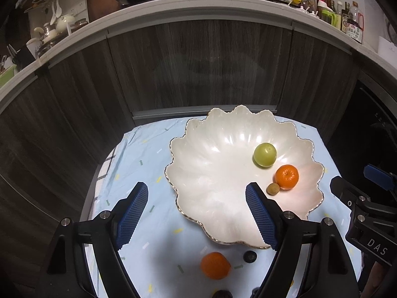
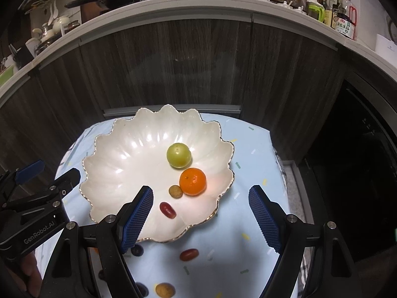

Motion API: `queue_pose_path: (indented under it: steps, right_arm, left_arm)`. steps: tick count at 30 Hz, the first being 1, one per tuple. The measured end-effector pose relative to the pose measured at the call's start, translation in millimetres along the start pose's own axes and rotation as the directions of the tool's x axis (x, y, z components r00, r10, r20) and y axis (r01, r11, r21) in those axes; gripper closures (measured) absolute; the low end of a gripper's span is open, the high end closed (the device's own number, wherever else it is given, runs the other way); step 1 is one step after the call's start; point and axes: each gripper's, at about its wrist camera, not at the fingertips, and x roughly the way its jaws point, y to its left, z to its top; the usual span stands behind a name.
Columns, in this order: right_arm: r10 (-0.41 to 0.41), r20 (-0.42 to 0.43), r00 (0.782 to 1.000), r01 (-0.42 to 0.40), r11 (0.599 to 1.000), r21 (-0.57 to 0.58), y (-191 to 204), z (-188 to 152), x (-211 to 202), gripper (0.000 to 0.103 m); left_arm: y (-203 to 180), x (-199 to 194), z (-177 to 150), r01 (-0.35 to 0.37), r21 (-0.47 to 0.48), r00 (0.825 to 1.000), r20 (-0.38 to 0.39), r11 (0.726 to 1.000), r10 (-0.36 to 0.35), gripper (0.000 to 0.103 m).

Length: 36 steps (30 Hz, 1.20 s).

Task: Organize fruits
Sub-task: 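Withdraw both grippers from the bowl back over the fruits on the cloth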

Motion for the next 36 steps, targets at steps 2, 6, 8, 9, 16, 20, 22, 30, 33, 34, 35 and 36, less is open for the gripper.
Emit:
queue_pose_path:
  steps: [2, 6, 8, 9, 16, 20, 22, 30, 33, 34, 35, 36]
  right_arm:
    - [0.003, 0.005, 1.0, -0.003, 1.0, 0.001, 0, -1, -4, 0.023]
    - [0.005, 0.012, 1.0, -0.005, 1.0, 0.004, 0, -2, -10, 0.023]
    - [0.006, 0.016, 1.0, -0.007, 1.0, 0.006, -1, -4, -14, 0.023]
    - [0.006, 0.019, 1.0, -0.006, 1.0, 0.008, -1, -5, -15, 0.023]
    - [0.009, 0.027, 1.0, -0.009, 1.0, 0.007, -1, -9, -24, 0.023]
    - [0.012, 0.028, 1.0, -0.013, 1.0, 0.003, -1, -12, -27, 0.023]
    - [0.013, 0.028, 1.0, -0.013, 1.0, 0.001, 0, -14, -29, 0.023]
    - [0.016, 0.026, 1.0, -0.015, 1.0, -0.01, 3, -22, -34, 0.023]
    - [0.017, 0.023, 1.0, -0.017, 1.0, -0.015, 5, -26, -37, 0.023]
    - [0.019, 0.022, 1.0, -0.018, 1.0, -0.016, 6, -27, -37, 0.023]
    - [0.02, 0.021, 1.0, -0.02, 1.0, -0.017, 6, -29, -38, 0.023]
    - [0.021, 0.019, 1.0, -0.02, 1.0, -0.018, 7, -31, -38, 0.023]
  left_arm:
    - [0, -5, -1, 0.001, 0.001, 1.0, 0.005, 1.0, -0.001, 0.022]
    - [0, -14, -1, 0.001, 0.001, 1.0, 0.015, 1.0, -0.001, 0.022]
    - [-1, -18, -3, 0.0, 0.002, 1.0, 0.02, 1.0, 0.0, 0.022]
    - [-1, -20, -3, 0.001, 0.002, 1.0, 0.022, 1.0, -0.001, 0.022]
    - [-3, -31, -8, -0.003, 0.005, 1.0, 0.029, 1.0, 0.003, 0.022]
    - [-3, -35, -12, -0.006, 0.005, 0.999, 0.032, 1.0, 0.006, 0.022]
    - [-3, -35, -12, -0.005, 0.005, 0.999, 0.032, 1.0, 0.005, 0.022]
    - [-2, -44, -25, -0.006, 0.008, 1.0, 0.026, 1.0, 0.006, 0.022]
    - [-1, -47, -30, -0.006, 0.007, 1.0, 0.021, 1.0, 0.006, 0.022]
    - [-1, -48, -32, -0.005, 0.007, 1.0, 0.018, 1.0, 0.005, 0.022]
    - [-1, -48, -33, -0.006, 0.008, 1.0, 0.017, 1.0, 0.006, 0.022]
    - [-1, -49, -35, -0.007, 0.01, 1.0, 0.016, 1.0, 0.007, 0.022]
